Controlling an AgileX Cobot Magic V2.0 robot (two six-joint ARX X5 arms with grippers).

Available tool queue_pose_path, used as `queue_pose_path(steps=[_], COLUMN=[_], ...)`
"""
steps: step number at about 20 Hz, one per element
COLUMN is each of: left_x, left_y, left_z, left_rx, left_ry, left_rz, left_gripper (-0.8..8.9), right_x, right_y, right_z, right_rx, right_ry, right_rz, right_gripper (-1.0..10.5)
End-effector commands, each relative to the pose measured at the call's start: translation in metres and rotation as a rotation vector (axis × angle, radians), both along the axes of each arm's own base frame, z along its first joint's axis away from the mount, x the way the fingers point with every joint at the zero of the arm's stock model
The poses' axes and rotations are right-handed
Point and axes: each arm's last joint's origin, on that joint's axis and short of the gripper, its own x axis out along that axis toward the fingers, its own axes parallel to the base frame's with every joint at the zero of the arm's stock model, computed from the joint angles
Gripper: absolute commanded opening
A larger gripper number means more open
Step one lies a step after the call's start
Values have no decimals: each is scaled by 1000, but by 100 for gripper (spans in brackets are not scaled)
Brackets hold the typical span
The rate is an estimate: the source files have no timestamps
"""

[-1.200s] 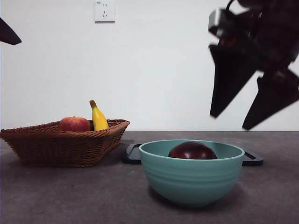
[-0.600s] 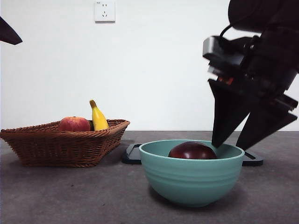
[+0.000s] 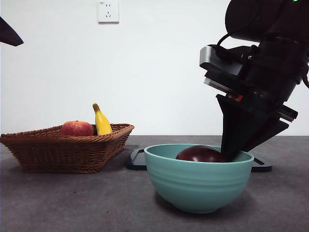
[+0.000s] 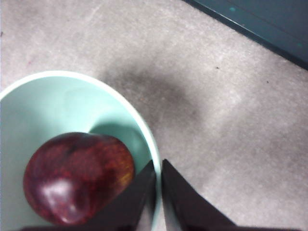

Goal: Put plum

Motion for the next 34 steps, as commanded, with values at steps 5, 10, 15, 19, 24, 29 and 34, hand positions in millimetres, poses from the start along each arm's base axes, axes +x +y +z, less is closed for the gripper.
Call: queue_pose_path(steps=[5, 10, 15, 19, 24, 29, 34], left_x=[1, 1, 1, 1, 1, 1, 1], left_y=[-1, -1, -1, -1, -1, -1, -1], left_z=[2, 2, 2, 2, 2, 2, 2], left_rx=[-6, -6, -6, -6, -6, -7, -7], left_ry=[-19, -19, -19, -19, -20, -21, -22], left_rz=[-18, -18, -18, -18, -18, -18, -18], left_gripper=[404, 404, 404, 404, 404, 404, 404], right_x=[9, 30, 67, 110, 151, 161, 159], right_y=[8, 0, -17, -18, -13, -19, -19], right_z=[18, 46, 58, 55, 30, 13, 13], right_rx=[65, 75, 68, 52, 31, 14, 12], right_ry=[-29, -130, -153, -149, -113, -85, -66], right_rz=[-23, -104, -193, -228, -252, -276, -270], right_gripper=[8, 8, 8, 8, 8, 8, 13])
